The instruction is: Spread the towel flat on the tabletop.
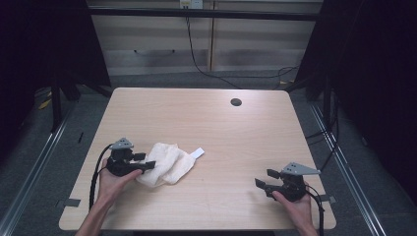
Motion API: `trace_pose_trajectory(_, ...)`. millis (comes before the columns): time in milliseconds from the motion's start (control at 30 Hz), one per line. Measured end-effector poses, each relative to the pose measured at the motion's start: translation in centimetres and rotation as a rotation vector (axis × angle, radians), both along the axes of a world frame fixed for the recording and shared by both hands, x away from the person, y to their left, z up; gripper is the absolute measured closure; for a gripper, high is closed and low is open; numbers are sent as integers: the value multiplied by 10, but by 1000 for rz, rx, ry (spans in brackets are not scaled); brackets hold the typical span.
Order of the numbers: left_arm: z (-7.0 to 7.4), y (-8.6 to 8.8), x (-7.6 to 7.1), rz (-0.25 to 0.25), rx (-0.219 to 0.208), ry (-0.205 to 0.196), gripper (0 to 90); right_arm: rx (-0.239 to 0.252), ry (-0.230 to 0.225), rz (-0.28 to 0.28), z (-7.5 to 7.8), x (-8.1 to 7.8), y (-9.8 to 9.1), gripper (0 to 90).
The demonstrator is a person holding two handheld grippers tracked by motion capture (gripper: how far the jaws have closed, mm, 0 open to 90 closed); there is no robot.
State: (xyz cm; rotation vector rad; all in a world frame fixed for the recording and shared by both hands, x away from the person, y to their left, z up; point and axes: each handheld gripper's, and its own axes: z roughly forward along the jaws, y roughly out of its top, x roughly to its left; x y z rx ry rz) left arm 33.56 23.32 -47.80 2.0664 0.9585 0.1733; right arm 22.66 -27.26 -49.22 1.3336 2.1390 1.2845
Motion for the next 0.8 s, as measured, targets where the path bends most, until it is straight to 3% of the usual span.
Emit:
trace_pose_trajectory(133, -6, -1, 4, 0, 14, 20, 437, -12, -4, 5, 0, -1, 0, 332)
trace_pose_trajectory(267, -13, -4, 3, -31, 52, 32, 495, -6, -12, -5, 1, -3, -2, 332)
trace_pose_trajectory(333, -14, -6, 1, -52, 86, 22, 576, -9, -8, -15, 1, -4, -3, 332)
trace_pose_trajectory(433, -16, -7, -1, -63, 88, 25, 647, -6, -12, -19, 1, -4, -3, 332)
trace_pose_trajectory(500, -18, -10, -2, -87, 117, 23, 724, -8, -16, -22, 1, -4, -3, 331)
trace_pose_trajectory(567, -19, -13, -2, -93, 106, 24, 761, -9, -12, -23, 1, -4, -3, 332)
trace_pose_trajectory(700, -23, -22, 3, -83, 45, 46, 789, -8, -6, -12, 1, -4, -1, 332)
trace_pose_trajectory(800, -24, -30, 5, -79, 29, 50, 790, -16, -5, -5, 1, -3, 0, 332)
